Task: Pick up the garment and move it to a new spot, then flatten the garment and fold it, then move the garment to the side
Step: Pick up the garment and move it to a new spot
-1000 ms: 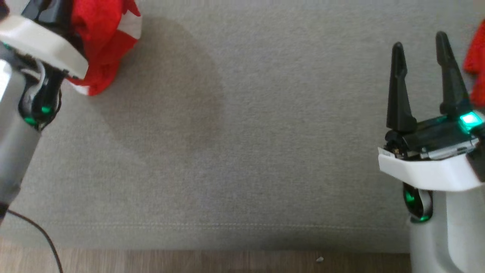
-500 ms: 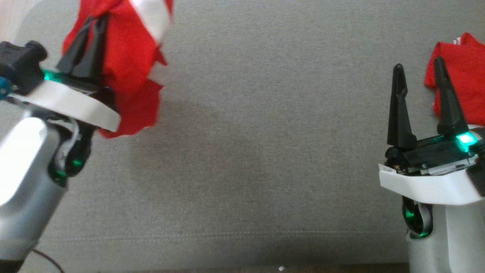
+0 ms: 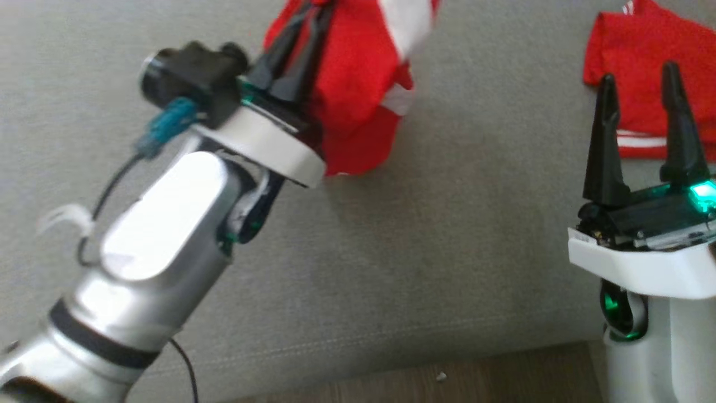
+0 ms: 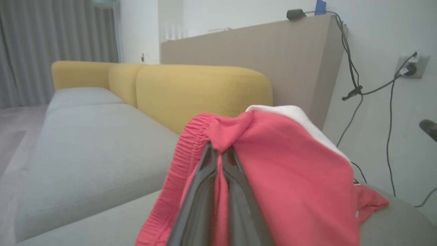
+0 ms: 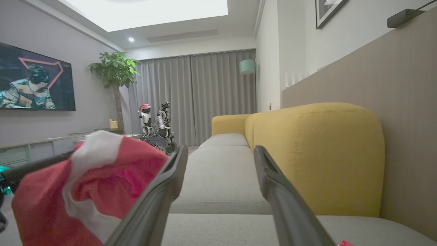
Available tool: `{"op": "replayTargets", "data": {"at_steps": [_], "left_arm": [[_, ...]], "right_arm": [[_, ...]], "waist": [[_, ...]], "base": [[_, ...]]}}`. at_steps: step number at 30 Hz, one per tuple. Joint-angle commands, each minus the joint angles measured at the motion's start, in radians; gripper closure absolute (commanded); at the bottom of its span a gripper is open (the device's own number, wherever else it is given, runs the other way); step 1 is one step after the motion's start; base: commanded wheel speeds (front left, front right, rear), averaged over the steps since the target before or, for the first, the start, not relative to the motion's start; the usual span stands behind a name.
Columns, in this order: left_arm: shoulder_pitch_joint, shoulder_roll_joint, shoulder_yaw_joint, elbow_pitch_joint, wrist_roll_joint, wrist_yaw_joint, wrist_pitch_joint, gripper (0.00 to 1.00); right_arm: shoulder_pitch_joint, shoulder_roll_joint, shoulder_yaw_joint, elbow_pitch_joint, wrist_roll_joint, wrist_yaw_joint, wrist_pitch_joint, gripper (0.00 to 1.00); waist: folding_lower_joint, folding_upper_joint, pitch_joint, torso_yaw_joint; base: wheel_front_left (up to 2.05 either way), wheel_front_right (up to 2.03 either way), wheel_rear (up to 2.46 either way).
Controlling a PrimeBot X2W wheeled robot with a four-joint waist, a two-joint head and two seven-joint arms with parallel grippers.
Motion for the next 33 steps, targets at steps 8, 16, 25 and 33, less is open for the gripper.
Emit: {"op": "replayTargets", "data": {"at_steps": [8, 16, 25, 33], "left_arm": [[-0.016, -0.102, -0.024, 0.209, 0.065, -0.068, -0.013, 1.00], [0.127, -0.173, -0.073, 0.348, 0.103, -0.125, -0.013, 1.00], [0.223, -0.228, 0.000, 0.304, 0.115, -0.126, -0.013, 0.00], [0.402, -0.212, 0.179, 0.105, 0.198, -0.057, -0.013, 0.00]], "right_arm": [[-0.043, 0.006, 0.030, -0.051, 0.028, 0.002, -0.004, 0.00], [-0.035, 0.006, 0.023, -0.037, 0.027, 0.002, -0.004, 0.00], [0.015, 0.006, 0.065, 0.071, 0.008, 0.002, -0.004, 0.00], [0.081, 0.006, 0.063, 0.192, 0.012, 0.002, -0.004, 0.00]], "waist": [[0.0000, -0.0001, 0.110, -0.109], [0.0000, -0.0001, 0.076, -0.105], [0.0000, -0.0001, -0.047, -0.014], [0.0000, -0.0001, -0.170, 0.108]], "base": [[0.00, 0.00, 0.00], [0.00, 0.00, 0.00], [0.00, 0.00, 0.00], [0.00, 0.00, 0.00]]}}
